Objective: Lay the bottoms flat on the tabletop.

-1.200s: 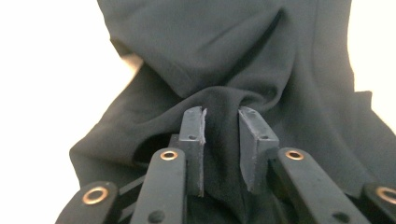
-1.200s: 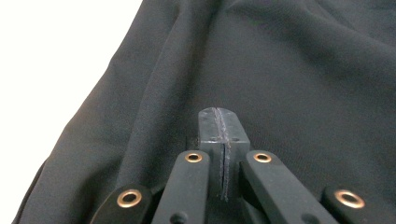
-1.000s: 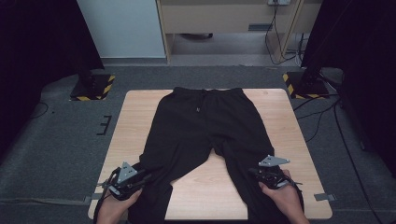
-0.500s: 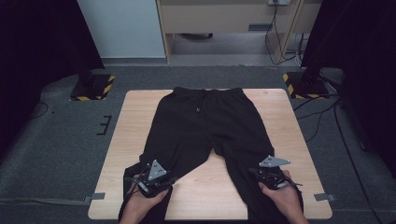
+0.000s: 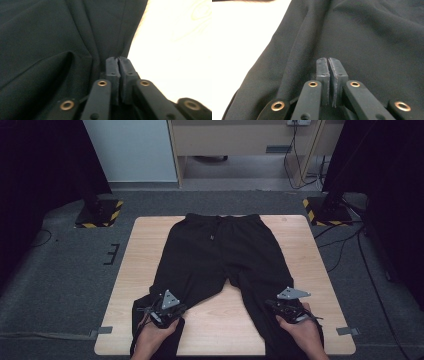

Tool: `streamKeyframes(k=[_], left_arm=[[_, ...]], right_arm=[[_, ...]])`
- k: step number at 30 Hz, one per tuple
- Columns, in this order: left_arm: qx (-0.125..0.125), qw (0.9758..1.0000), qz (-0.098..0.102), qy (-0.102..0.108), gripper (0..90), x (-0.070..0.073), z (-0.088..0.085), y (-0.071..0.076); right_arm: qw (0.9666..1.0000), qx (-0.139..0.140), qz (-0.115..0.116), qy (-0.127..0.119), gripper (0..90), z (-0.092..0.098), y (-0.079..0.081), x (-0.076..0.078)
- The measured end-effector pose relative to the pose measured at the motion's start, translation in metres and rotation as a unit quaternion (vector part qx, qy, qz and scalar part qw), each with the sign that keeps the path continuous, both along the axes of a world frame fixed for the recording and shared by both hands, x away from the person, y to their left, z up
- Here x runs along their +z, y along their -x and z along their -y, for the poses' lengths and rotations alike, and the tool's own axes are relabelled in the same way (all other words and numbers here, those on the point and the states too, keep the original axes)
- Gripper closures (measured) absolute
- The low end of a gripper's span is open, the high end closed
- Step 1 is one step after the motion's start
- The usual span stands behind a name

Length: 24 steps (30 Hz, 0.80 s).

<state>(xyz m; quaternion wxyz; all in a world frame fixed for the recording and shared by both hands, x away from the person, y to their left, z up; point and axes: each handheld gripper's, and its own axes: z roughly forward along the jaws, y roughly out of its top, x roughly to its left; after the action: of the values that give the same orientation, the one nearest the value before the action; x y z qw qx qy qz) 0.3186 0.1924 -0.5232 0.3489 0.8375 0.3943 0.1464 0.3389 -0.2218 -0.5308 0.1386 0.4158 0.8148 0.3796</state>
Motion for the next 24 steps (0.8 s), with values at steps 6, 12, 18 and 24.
streamKeyframes(k=[6, 12, 18, 24], left_arm=[[-0.013, 0.9998, -0.005, 0.017, 88.3, 0.005, 0.008, 0.005], [-0.034, 0.9992, -0.012, 0.021, 88.5, 0.007, 0.026, 0.008], [-0.045, 0.9986, -0.013, 0.025, 88.4, 0.008, 0.045, 0.010], [-0.052, 0.9977, -0.017, 0.042, 88.2, 0.009, 0.060, 0.012]], right_arm=[[1.0000, 0.000, 0.001, 0.001, 86.7, 0.000, 0.000, 0.000], [1.0000, -0.002, 0.003, -0.001, 86.6, 0.000, 0.001, 0.002], [1.0000, -0.001, 0.006, -0.004, 86.6, 0.001, 0.002, 0.003], [0.9999, 0.001, 0.010, -0.004, 86.6, 0.002, 0.002, 0.005]])
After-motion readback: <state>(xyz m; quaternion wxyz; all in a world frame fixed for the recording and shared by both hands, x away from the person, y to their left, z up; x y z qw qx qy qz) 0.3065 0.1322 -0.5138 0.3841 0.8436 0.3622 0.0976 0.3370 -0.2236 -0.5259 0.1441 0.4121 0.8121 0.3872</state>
